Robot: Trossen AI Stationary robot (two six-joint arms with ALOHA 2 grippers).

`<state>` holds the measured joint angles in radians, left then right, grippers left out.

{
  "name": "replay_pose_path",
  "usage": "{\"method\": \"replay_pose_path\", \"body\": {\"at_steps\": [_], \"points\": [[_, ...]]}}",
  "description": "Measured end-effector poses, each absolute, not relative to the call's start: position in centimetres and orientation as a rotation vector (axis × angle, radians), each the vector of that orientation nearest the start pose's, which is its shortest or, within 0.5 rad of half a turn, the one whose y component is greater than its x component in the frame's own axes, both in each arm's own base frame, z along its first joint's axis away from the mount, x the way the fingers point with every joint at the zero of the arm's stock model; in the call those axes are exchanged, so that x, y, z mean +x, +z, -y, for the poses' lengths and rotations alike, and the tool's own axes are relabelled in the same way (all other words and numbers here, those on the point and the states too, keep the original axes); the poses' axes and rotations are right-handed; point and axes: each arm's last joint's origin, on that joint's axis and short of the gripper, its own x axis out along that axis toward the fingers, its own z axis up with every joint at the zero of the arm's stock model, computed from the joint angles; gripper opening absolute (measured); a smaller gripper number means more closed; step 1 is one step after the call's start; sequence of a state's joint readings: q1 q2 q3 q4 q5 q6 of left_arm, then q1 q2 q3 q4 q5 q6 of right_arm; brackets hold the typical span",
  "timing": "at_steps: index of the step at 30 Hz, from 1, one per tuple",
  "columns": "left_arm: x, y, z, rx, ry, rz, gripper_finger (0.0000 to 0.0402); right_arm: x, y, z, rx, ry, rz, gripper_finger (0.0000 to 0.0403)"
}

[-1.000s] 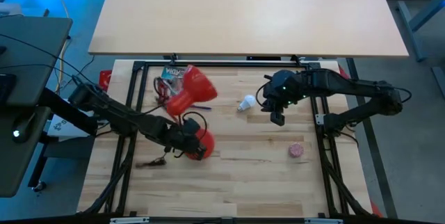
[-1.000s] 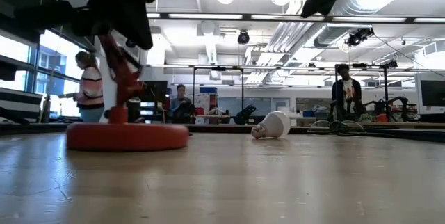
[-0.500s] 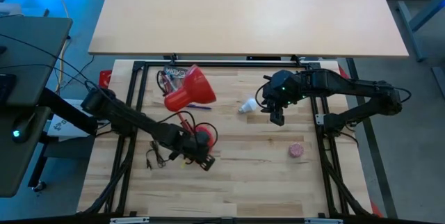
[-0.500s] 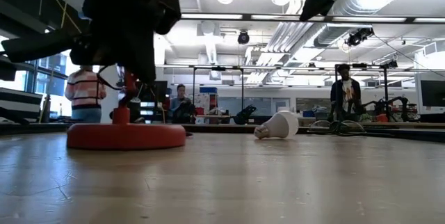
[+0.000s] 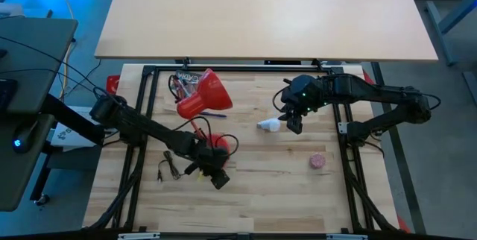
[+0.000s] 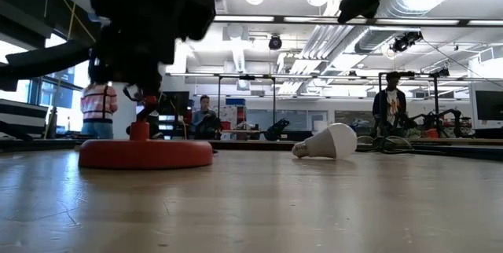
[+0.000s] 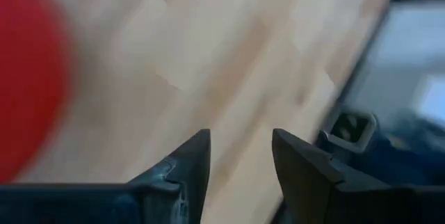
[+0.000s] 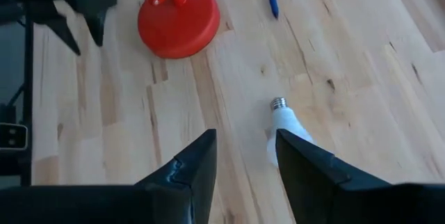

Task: Screw lightbulb
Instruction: Insert the lightbulb on the lamp

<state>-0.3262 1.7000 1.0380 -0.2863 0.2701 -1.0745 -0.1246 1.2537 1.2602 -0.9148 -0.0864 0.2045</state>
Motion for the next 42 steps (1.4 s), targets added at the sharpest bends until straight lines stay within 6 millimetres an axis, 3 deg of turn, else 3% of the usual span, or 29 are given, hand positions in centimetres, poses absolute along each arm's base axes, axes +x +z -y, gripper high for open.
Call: {"method": "replay_pose_path", "body": {"at_steps": [8,11,15,23,28,35,42], "points": [[33.7,14.5,12.9,-1.116,-0.381,-1.174,0.0126,24.1,34.1,2.8,0.330,-0.148,-0.880,0.0142],[34.3,15.0,13.1,-1.158,-0.590,-1.163,0.0115,24.1,34.1,2.8,0.340,-0.155,-0.877,0.0142],[34.2,14.8,13.0,-1.173,-0.721,-1.241,0.0104,24.2,34.1,2.8,0.338,-0.157,-0.872,0.0142],[33.4,15.0,13.7,-1.227,-0.789,-1.383,0.0108,24.2,34.1,2.8,0.335,-0.155,-0.872,0.0142],[32.6,17.1,14.5,-1.190,-0.903,-1.376,0.0127,24.2,34.1,2.8,0.296,-0.139,-0.874,0.0142],[31.4,21.2,14.0,-1.165,-1.030,-1.332,0.0155,24.2,34.1,2.8,0.250,-0.128,-0.876,0.0142],[29.1,23.1,14.1,-1.134,-0.939,-1.354,0.0158,23.5,33.6,2.7,0.247,-0.129,-0.961,0.0142]]}}
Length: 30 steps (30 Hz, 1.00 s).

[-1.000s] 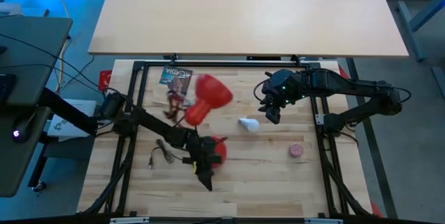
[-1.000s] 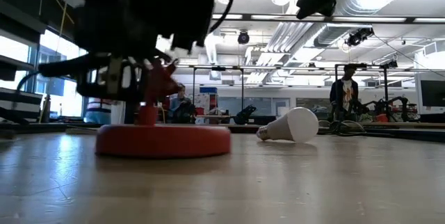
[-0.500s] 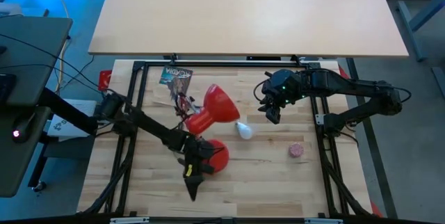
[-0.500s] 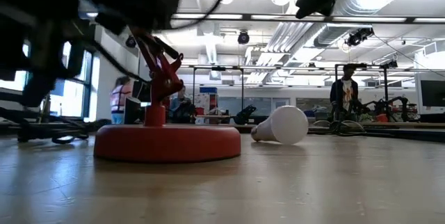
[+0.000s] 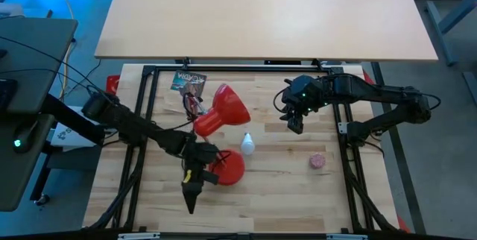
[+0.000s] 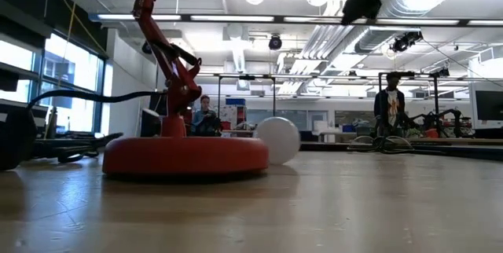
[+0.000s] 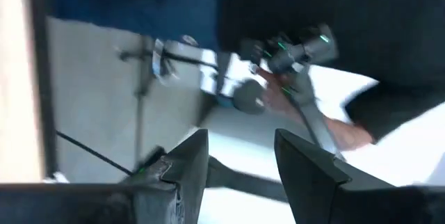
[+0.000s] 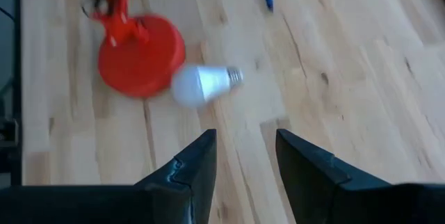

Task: Screw lightbulb
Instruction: Insert the lightbulb on the lamp

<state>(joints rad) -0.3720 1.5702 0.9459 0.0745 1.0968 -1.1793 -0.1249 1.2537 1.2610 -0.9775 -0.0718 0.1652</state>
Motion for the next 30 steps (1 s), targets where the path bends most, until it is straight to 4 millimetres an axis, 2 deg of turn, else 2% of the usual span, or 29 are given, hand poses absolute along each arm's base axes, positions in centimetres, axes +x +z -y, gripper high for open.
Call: {"method": "replay_pose_path", "body": {"at_steps": [5,11,14,18,22,25,27,30], "points": [[27.5,23.0,15.0,-0.958,-0.718,-1.242,0.0158,22.7,33.3,2.4,0.219,-0.055,-1.049,0.0142],[27.4,22.2,15.2,-0.867,-0.439,-1.144,0.0158,22.6,33.2,2.3,0.210,-0.041,-1.065,0.0142],[27.2,22.2,15.5,-0.858,-0.414,-1.132,0.0158,22.6,33.2,2.3,0.200,-0.036,-1.065,0.0142],[26.5,22.2,16.6,-0.875,-0.470,-1.187,0.0158,22.6,33.2,2.4,0.167,-0.036,-1.065,0.0142],[24.9,22.0,18.2,-0.909,-0.505,-1.336,0.0158,22.6,33.2,2.4,0.164,-0.042,-1.065,0.0142],[23.6,22.5,19.7,-0.874,-0.512,-1.320,0.0156,22.6,33.2,2.4,0.164,-0.042,-1.065,0.0142],[23.1,22.6,20.2,-0.851,-0.433,-1.258,0.0143,22.6,33.2,2.4,0.164,-0.043,-1.066,0.0142],[23.3,22.3,20.0,-0.840,-0.238,-1.133,0.0102,22.6,33.2,2.4,0.165,-0.044,-1.065,0.0142]]}}
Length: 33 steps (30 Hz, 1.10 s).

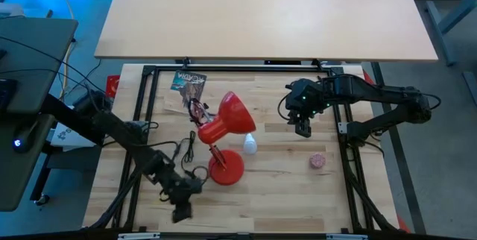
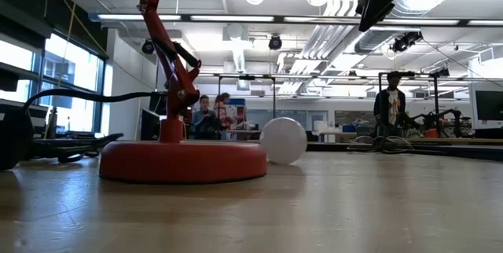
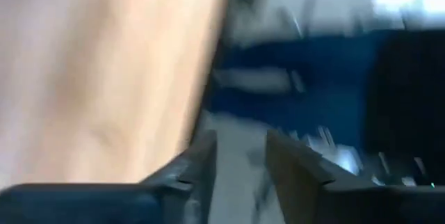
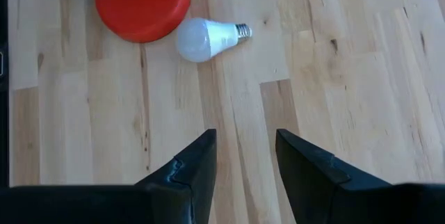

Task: Screw lightbulb
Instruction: Insert the lightbulb on the lamp

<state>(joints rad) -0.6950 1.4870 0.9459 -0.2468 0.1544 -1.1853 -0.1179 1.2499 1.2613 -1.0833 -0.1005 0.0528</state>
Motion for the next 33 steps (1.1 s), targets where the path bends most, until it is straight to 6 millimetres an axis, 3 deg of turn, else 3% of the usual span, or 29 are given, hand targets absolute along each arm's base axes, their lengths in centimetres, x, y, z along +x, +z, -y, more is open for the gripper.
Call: {"method": "replay_pose_path", "body": {"at_steps": [5,14,25,33], "points": [[24.6,21.4,19.4,-0.817,-0.017,-0.945,0.0010,22.6,33.2,2.4,0.183,-0.068,-1.065,0.0142],[26.1,15.7,20.0,-0.654,0.202,-1.012,0.0000,22.6,33.2,2.6,0.144,-0.137,-1.059,0.0142],[30.2,13.9,20.5,-0.394,0.212,-0.971,0.0000,22.8,33.4,3.0,0.138,-0.199,-1.029,0.0142],[30.3,13.3,17.8,-0.291,0.379,-1.020,0.0000,22.9,33.4,3.0,0.160,-0.209,-1.021,0.0142]]}}
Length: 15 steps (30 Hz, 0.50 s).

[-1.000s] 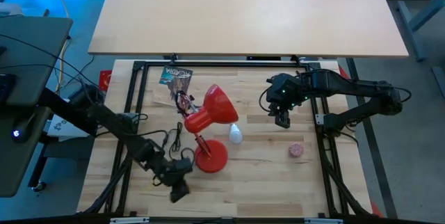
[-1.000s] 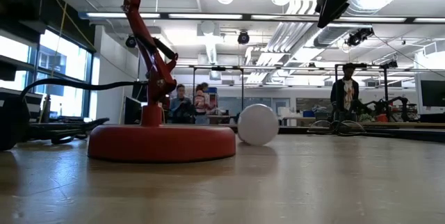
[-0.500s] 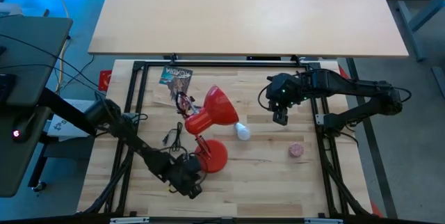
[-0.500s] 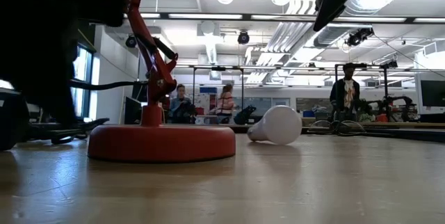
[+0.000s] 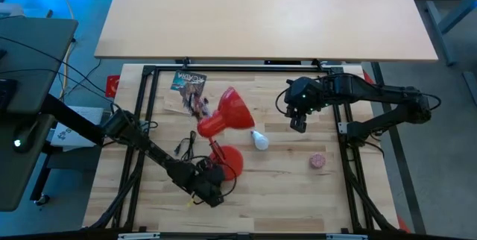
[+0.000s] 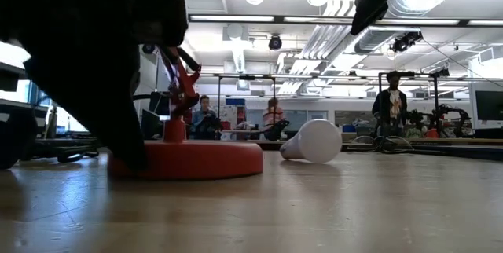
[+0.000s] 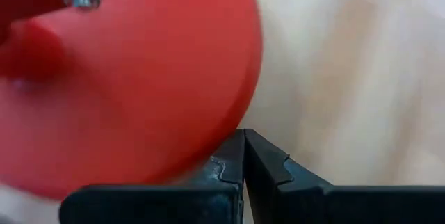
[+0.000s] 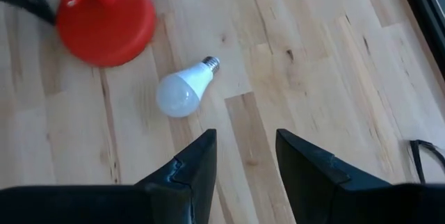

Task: Screw lightbulb
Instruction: Insert the lightbulb on the lamp

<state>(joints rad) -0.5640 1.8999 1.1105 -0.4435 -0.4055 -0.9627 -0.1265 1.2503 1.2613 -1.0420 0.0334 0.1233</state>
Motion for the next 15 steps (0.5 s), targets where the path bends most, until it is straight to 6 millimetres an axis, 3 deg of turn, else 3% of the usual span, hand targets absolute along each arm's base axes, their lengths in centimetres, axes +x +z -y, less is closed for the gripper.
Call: {"method": "replay_pose_path", "body": {"at_steps": [15], "points": [[33.7,13.4,11.7,-0.216,0.431,-0.986,0.0000,22.8,33.3,3.0,0.154,-0.189,-1.030,0.0142]]}}
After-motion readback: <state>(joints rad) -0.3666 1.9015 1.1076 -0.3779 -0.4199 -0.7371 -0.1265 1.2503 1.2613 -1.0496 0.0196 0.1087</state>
